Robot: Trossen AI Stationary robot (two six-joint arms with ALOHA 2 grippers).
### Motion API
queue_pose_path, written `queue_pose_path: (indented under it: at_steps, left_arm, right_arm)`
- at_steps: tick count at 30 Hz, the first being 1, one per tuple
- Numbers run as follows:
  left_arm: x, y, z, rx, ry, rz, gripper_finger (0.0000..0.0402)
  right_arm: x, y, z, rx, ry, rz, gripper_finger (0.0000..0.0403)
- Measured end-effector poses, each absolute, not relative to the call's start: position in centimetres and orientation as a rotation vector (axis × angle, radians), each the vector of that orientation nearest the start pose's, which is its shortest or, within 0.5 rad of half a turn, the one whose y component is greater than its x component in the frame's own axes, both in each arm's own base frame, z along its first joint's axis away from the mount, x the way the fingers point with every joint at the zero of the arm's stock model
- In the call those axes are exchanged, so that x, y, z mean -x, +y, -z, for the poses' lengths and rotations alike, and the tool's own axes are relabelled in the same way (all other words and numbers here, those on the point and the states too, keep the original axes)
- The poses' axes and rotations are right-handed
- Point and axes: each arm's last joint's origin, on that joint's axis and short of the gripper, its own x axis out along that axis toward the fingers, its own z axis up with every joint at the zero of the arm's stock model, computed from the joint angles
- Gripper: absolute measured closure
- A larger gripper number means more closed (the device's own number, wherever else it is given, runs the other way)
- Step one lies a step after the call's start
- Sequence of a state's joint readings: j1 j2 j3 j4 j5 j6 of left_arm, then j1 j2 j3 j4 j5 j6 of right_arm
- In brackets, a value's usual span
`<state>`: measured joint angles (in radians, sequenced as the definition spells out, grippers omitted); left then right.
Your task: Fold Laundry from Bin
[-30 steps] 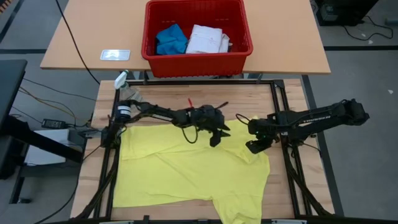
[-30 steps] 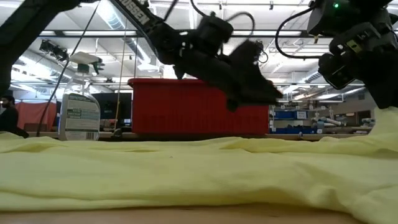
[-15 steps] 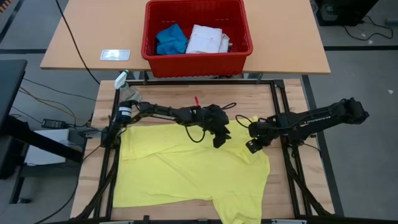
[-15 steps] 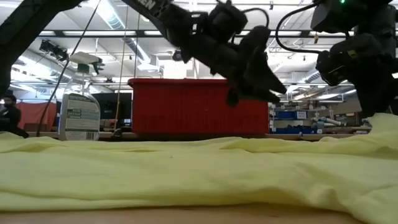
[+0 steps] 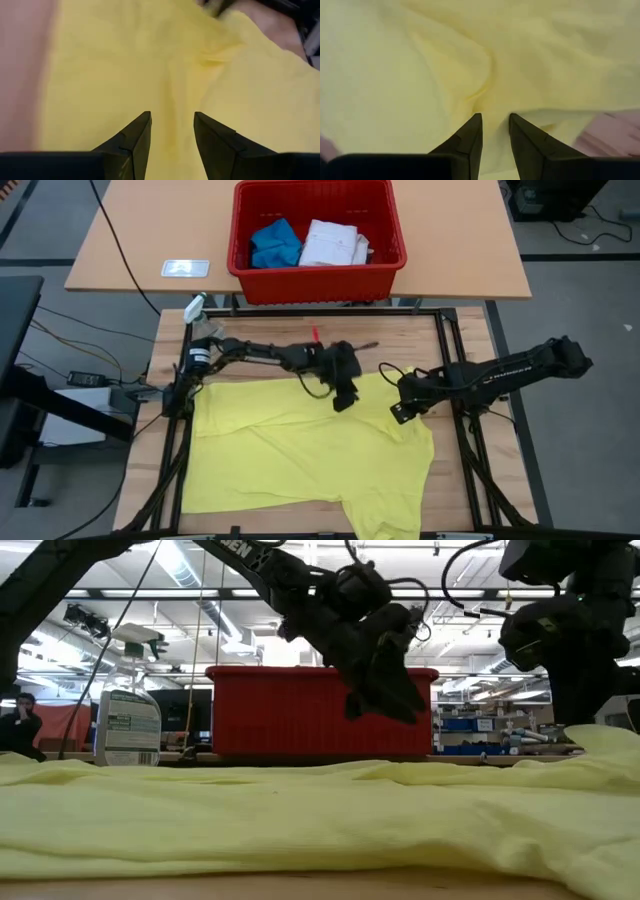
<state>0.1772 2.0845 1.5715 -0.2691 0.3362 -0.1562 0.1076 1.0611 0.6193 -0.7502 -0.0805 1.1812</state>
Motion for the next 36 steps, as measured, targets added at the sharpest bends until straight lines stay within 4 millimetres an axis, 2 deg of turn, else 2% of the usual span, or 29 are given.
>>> queue_pose_path:
  at_steps: [4,8,10,15,18,21,24,27,31,36]
  left_arm:
    - [-43.9,8.6,-21.9,0.344,0.799,0.063,0.0247]
    - [-43.3,7.9,-22.4,0.280,0.824,0.119,0.0247]
    - [-43.3,7.3,-21.9,0.233,0.825,0.173,0.0247]
    - [-43.1,5.4,-18.7,0.201,0.811,0.229,0.0247]
    - [-43.6,4.5,-18.5,0.076,0.682,0.264,0.0247]
    - [-43.9,3.1,-18.0,-0.080,0.651,0.338,0.0247]
    - [-44.4,1.5,-17.0,-0.102,0.640,0.377,0.0246]
    - [-45.8,0.5,-16.7,-0.087,0.519,0.330,0.0246]
    - [-47.7,1.5,-15.3,0.016,0.485,0.177,0.0246]
    - [-49.6,2.5,-14.0,0.040,0.481,0.138,0.0246]
  right_arm:
    - [-17.8,2.7,-19.6,-1.023,1.098,0.498,0.0298]
    - [-17.8,3.3,-19.6,-1.029,1.078,0.518,0.0298]
    - [-17.7,3.7,-19.6,-1.024,1.071,0.525,0.0298]
    - [-17.5,4.7,-19.7,-0.981,1.071,0.507,0.0298]
    - [-17.3,5.5,-19.7,-0.939,1.078,0.465,0.0298]
    - [-17.9,7.0,-20.3,-0.921,1.049,0.267,0.0298]
    - [-18.0,8.3,-20.8,-0.918,1.030,0.144,0.0298]
    - [-17.3,8.6,-20.5,-0.865,1.087,0.154,0.0298]
    - [-16.5,8.5,-19.9,-0.835,1.169,0.209,0.0298]
    - [-16.2,9.0,-19.9,-0.823,1.190,0.194,0.0298]
